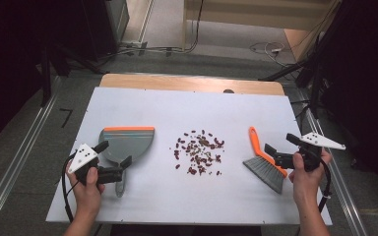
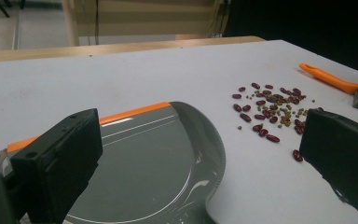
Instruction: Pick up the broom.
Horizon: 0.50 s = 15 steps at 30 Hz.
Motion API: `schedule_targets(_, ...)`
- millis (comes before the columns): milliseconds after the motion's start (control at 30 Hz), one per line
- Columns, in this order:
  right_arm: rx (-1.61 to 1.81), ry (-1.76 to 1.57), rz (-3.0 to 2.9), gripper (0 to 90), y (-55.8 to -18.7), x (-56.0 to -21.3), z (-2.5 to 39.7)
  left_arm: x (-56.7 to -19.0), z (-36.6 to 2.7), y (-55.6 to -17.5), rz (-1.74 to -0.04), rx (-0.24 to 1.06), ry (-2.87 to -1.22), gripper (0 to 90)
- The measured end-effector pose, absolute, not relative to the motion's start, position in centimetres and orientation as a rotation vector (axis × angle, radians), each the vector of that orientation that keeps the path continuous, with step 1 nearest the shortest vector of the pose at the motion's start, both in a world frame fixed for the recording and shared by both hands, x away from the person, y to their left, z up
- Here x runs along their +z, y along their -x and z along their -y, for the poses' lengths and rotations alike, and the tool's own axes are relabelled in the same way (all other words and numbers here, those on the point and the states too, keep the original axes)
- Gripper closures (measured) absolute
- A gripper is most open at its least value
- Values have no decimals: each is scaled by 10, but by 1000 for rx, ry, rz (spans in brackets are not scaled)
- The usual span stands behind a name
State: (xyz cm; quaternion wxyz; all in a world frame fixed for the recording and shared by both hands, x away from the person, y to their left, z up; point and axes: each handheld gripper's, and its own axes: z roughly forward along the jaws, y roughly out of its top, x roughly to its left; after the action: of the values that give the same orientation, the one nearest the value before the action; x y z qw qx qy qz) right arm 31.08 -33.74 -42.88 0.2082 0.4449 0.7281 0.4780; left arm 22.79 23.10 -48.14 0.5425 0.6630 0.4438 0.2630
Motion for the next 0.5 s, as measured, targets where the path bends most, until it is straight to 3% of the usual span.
schedule_targets(333,1222,-1328,-2075,27,-345,-413,318,-482,-227,-230,-1044,621,-1586,0)
schedule_targets(467,1086,-1423,-2147,146,-365,-427,315,-482,-227,-231,-1041,624,-1592,0)
schedule_targets(500,1075,-1441,-2155,211,-367,-430,315,-482,-227,-231,-1041,625,-1594,0)
